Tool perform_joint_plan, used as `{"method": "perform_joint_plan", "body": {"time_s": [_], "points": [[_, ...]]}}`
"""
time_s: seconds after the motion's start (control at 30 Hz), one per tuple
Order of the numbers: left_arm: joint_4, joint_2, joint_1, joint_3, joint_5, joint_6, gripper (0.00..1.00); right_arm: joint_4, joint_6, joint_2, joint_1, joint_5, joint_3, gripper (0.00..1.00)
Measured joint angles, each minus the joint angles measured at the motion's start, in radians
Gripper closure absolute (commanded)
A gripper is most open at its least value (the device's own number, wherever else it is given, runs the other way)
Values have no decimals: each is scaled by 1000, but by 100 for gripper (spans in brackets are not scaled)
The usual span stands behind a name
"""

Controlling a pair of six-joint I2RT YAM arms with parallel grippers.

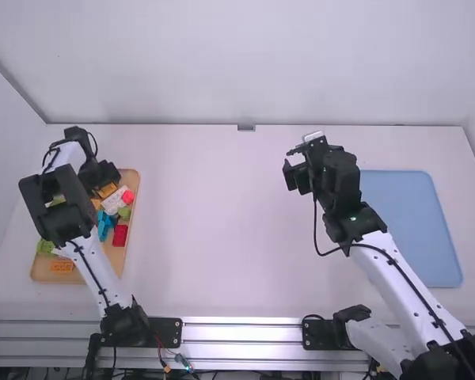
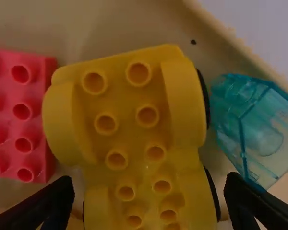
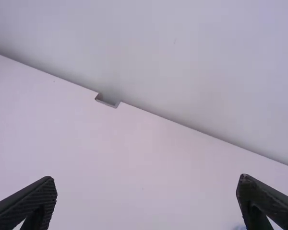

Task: Assemble lego blocks to make yellow taxi

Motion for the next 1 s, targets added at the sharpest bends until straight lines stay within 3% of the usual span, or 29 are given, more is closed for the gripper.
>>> {"method": "perform_joint_plan", "body": {"time_s": [0.43, 0.57, 1.0], "points": [[52, 0, 0, -33, -13, -63, 19, 0, 0, 0, 0, 0, 2, 1], [55, 0, 2, -33, -4, -68, 28, 0, 0, 0, 0, 0, 2, 1], [35, -1, 9, -32, 14, -97, 36, 0, -1, 0, 0, 1, 2, 1]]}}
